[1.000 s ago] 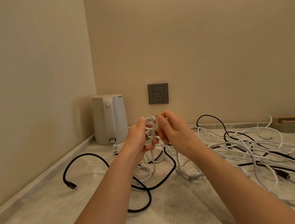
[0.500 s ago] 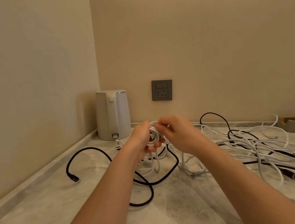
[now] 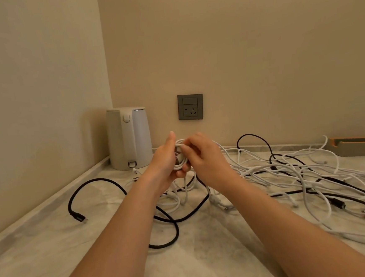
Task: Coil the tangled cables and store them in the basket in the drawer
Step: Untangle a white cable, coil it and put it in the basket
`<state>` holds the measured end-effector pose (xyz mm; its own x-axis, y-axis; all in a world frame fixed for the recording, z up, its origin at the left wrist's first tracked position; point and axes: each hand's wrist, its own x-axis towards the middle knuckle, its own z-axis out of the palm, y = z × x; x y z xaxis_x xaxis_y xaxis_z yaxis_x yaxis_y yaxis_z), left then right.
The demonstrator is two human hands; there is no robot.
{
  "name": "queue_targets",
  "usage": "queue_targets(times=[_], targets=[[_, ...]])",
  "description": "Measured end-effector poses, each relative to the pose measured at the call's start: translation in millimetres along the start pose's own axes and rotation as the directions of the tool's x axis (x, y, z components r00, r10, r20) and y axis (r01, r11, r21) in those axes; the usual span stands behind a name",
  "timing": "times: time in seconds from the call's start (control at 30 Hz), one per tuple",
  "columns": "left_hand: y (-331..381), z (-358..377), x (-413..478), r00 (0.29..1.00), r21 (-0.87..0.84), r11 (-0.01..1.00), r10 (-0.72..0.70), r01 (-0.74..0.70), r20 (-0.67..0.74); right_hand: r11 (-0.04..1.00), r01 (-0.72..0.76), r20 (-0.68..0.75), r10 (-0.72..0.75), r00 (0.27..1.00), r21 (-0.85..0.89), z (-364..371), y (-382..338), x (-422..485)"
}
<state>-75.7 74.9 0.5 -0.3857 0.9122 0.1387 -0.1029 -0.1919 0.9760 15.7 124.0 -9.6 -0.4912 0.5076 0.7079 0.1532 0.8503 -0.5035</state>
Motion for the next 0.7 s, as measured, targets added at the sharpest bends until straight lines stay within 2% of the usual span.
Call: queue_targets(times=[0.2, 0.37, 0.43, 0.53, 0.7], targets=[[-1.4, 1.5, 0.6, 0.999, -0.013, 0.999, 0.035, -0.035, -0.013, 0.995, -0.051, 0.005, 0.05, 0.999, 0.091, -2.0, -1.8, 1.2], [1.3, -0.2, 2.5, 0.993, -0.171, 0.985, 0.007, -0.027, -0.12, 0.996, 0.024, -0.112, -0.015, 0.994, 0.085, 5.7, -10.7, -2.0], [1.1, 0.6, 2.2, 0.992, -0.156, 0.987, 0.009, -0.029, -0.128, 0.998, 0.038, -0.12, -0.031, 0.992, 0.054, 4.8, -10.3, -1.1], [-0.4, 3.0, 1.8, 0.994, -0.131, 0.991, 0.005, -0.019, -0.108, 1.0, 0.023, -0.099, -0.022, 0.995, 0.011, 2.4, -9.0, 0.6], [-1.4, 0.2, 1.3, 1.0, -0.165, 0.986, 0.008, -0.006, 0.012, 0.992, -0.063, -0.079, 0.072, 0.994, 0.111, -0.6, -9.8, 2.5]])
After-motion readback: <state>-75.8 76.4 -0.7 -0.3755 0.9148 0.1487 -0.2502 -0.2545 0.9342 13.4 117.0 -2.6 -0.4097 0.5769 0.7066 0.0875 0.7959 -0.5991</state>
